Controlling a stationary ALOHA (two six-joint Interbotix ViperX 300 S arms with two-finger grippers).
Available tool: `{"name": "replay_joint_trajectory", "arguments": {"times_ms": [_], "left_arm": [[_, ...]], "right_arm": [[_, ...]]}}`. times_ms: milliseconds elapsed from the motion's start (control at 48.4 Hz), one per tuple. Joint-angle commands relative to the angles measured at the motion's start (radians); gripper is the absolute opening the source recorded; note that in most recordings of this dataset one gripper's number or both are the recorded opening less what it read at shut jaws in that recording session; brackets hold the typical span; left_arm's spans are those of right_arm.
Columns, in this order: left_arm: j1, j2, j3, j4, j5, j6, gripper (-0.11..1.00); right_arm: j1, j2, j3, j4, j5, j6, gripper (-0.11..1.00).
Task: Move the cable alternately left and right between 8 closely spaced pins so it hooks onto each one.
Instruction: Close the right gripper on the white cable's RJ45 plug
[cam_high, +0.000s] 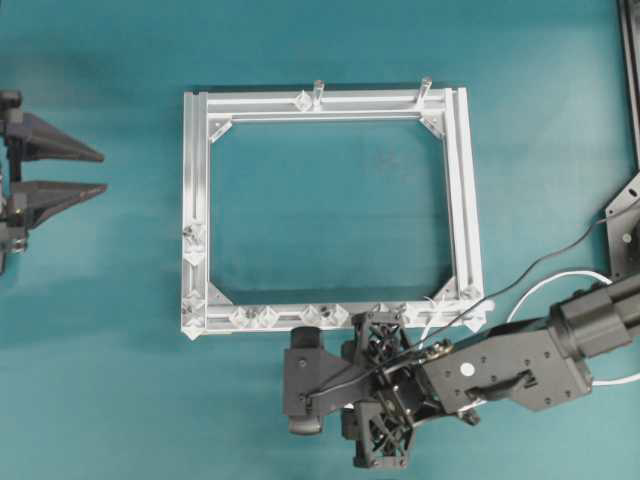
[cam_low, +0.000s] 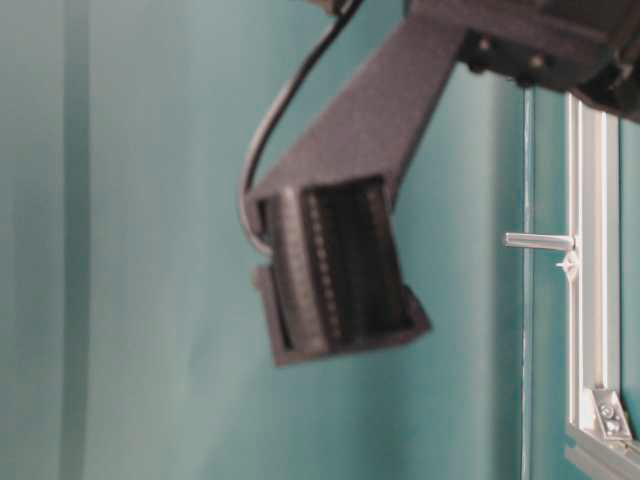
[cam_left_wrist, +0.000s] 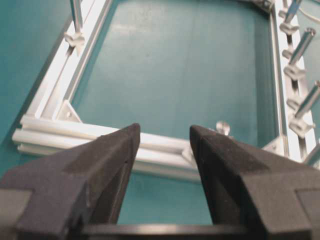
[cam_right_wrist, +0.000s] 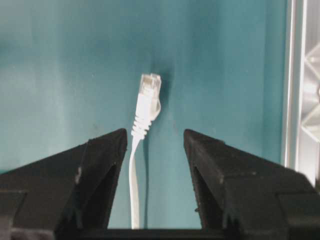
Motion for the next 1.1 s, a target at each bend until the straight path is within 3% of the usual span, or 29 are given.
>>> {"name": "replay_joint_trajectory", "arguments": {"times_ms": [0,372,1075], "left_arm": [[-0.002,-0.021,0.002,0.005,0.018,0.0,0.57],[-0.002,-0.087,0.046,0.003,0.028,0.0,0.57],[-0.002,-0.089,0.06,0.005,0.028,0.002,0.57]], "right_arm": [[0.005,-0.011,-0.035,-0.005,-0.003,0.002,0.54],[0.005,0.048,-0.075,-0.005,-0.003,0.003,0.54],[0.005,0.112,-0.092,-0.005,0.0,0.008,0.54]]}}
